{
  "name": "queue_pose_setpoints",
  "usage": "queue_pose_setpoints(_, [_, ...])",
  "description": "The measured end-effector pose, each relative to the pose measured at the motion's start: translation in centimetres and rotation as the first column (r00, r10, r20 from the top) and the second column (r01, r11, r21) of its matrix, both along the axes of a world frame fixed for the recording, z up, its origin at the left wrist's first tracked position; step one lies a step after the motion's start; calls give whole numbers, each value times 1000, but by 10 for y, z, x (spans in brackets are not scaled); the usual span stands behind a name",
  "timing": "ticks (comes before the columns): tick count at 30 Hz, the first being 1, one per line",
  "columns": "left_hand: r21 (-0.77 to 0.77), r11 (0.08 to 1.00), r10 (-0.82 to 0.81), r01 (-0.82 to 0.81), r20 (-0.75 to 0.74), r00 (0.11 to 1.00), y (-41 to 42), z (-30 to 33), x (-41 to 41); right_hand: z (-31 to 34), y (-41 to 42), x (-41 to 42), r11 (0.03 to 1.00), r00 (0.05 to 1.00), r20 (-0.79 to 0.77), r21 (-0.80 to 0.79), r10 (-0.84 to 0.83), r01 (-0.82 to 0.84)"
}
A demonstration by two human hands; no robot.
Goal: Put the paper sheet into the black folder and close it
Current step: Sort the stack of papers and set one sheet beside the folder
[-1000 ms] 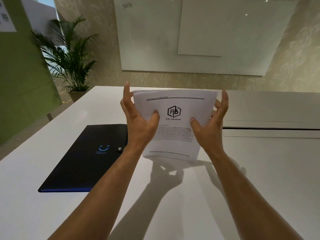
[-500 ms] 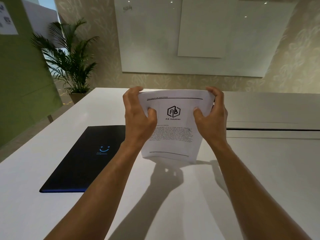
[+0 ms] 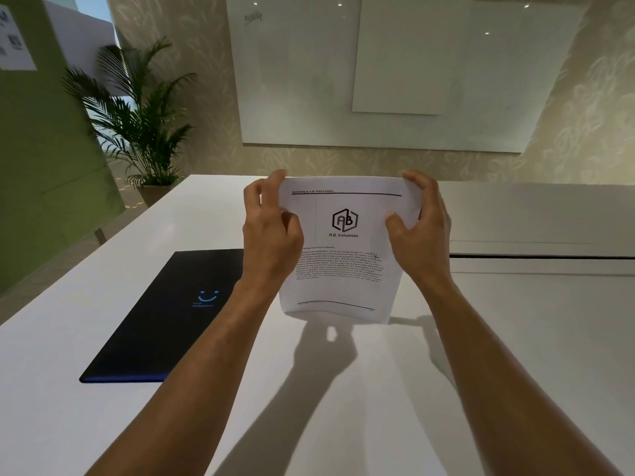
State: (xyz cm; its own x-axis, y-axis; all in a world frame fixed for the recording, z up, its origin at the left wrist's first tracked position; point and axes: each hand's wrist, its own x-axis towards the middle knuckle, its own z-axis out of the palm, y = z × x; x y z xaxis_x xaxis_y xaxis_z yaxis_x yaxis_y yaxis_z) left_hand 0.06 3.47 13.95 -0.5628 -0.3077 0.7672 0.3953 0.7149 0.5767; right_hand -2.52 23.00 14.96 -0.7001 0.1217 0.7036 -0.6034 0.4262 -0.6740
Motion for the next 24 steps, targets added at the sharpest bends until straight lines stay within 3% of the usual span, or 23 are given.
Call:
queue_pose_setpoints(8, [308,938,-188,160,65,980,1,-19,0,-18,0,-3,990,984,153,-125,90,-71])
queue_pose_setpoints(11, [353,912,-264,207,122,957,2,-39,-3,-36,-3,-3,982,968,221,-174,115,-77])
queue_pose_setpoints(19, [504,856,-295,111,302,907,9,-91,-5,-107,-10,-3,978,878,459,-201,137,-48])
queue_pose_setpoints(24, [576,813,-306,85,298,904,15,-103,-5,-127,-12,-2,976,857,496,-213,143,-40])
